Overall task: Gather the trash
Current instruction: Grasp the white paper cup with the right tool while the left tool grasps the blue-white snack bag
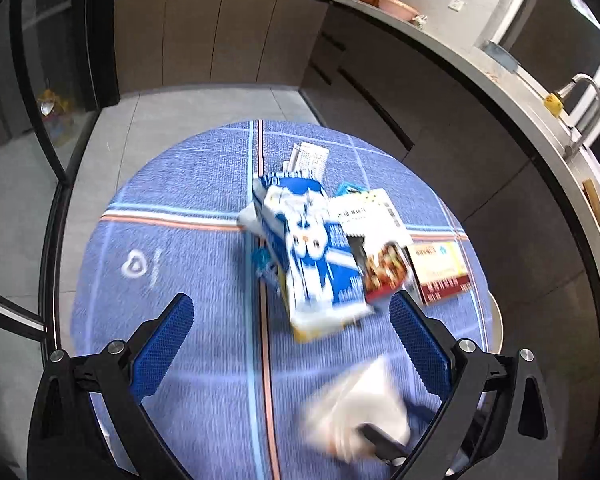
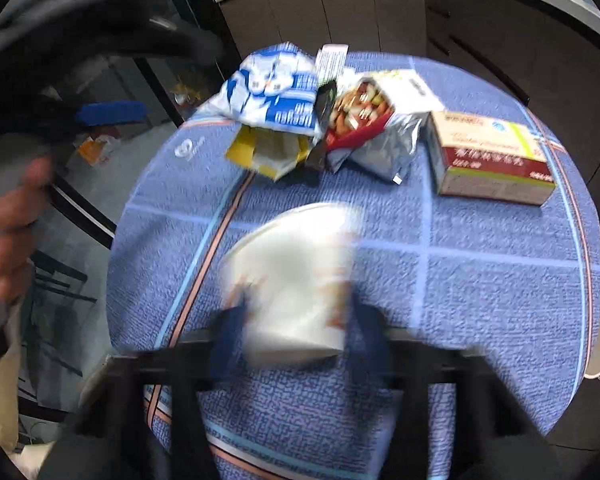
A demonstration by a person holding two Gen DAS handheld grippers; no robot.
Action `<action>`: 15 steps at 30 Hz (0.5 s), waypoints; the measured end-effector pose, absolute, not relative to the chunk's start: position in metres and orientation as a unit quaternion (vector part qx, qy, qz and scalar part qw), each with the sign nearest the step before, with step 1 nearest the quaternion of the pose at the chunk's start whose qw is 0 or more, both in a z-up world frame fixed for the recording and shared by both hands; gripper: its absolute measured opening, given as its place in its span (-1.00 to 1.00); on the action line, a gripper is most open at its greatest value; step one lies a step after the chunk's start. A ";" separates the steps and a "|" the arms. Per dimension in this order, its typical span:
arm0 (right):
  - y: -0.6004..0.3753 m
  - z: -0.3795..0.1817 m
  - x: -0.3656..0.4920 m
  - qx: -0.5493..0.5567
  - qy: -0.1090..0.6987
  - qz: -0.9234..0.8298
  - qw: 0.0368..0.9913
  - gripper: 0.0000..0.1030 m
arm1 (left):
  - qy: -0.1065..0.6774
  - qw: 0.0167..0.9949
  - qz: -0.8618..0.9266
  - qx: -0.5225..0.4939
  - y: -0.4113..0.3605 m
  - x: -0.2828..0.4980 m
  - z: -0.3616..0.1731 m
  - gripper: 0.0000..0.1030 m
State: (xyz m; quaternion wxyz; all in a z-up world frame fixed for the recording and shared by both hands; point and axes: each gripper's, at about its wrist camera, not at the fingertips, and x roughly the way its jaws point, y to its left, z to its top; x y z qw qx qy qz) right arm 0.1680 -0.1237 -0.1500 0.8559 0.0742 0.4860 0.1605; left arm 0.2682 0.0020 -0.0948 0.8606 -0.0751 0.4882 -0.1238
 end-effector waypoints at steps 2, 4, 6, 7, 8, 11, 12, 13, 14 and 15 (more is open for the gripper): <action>-0.131 -0.148 0.168 0.075 0.488 0.156 0.856 -0.35 | 0.505 0.851 -0.120 -0.083 -0.002 0.285 -0.104 0.69; -0.135 -0.148 0.167 0.069 0.487 0.159 0.856 -0.35 | 0.521 0.840 -0.118 -0.091 -0.004 0.300 -0.115 0.58; -0.136 -0.148 0.166 0.066 0.487 0.164 0.856 -0.34 | 0.535 0.832 -0.114 -0.088 -0.003 0.309 -0.123 0.42; -0.135 -0.148 0.166 0.062 0.488 0.169 0.854 -0.32 | 0.543 0.827 -0.114 -0.088 -0.004 0.312 -0.128 0.30; -0.133 -0.148 0.163 0.058 0.490 0.174 0.852 -0.28 | 0.551 0.821 -0.116 -0.092 -0.004 0.315 -0.133 0.25; -0.122 -0.155 0.161 0.040 0.501 0.182 0.845 0.27 | 0.562 0.812 -0.123 -0.103 -0.004 0.318 -0.142 0.07; -0.119 -0.160 0.160 0.035 0.508 0.181 0.841 0.34 | 0.563 0.810 -0.125 -0.104 -0.004 0.318 -0.143 -0.01; -0.120 -0.164 0.161 0.036 0.510 0.182 0.840 0.34 | 0.565 0.809 -0.127 -0.104 -0.004 0.318 -0.144 -0.09; -0.121 -0.165 0.161 0.046 0.510 0.186 0.838 0.30 | 0.566 0.808 -0.129 -0.103 -0.005 0.319 -0.145 -0.15; -0.122 -0.166 0.162 0.056 0.514 0.189 0.835 0.23 | 0.566 0.807 -0.131 -0.103 -0.007 0.320 -0.145 -0.33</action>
